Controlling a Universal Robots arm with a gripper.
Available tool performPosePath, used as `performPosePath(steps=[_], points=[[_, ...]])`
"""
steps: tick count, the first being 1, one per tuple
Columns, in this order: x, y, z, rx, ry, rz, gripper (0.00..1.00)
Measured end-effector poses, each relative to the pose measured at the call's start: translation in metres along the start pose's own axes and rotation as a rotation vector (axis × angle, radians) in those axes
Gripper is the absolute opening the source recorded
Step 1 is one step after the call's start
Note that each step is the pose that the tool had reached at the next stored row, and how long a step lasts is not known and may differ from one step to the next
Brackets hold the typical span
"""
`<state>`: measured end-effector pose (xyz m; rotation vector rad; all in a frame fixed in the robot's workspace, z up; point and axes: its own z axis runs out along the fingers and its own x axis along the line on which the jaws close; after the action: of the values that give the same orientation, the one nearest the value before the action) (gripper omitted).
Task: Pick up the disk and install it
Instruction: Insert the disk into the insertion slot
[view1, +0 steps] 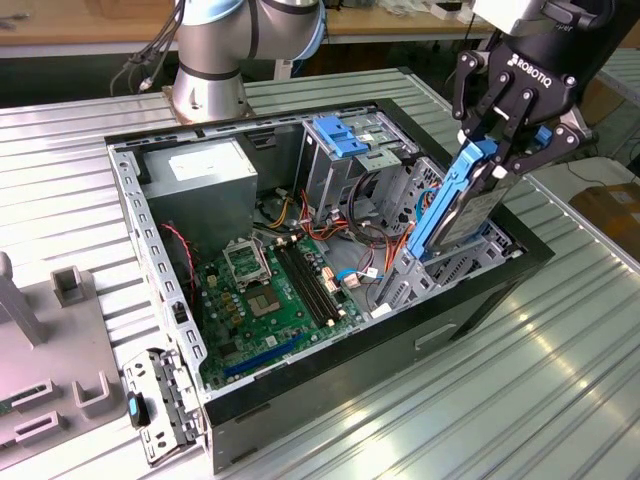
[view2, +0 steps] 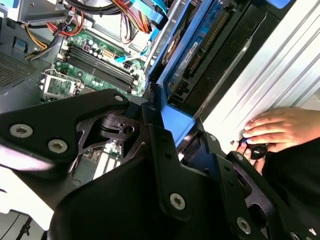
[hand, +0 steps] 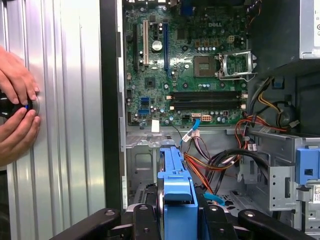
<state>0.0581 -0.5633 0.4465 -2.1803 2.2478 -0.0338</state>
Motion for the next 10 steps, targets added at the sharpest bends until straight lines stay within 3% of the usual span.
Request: performPosePath(steps=[10], points=[[-0.0001,-0.0002,0.004,-0.0005,-0.0003,0.0,0.37]])
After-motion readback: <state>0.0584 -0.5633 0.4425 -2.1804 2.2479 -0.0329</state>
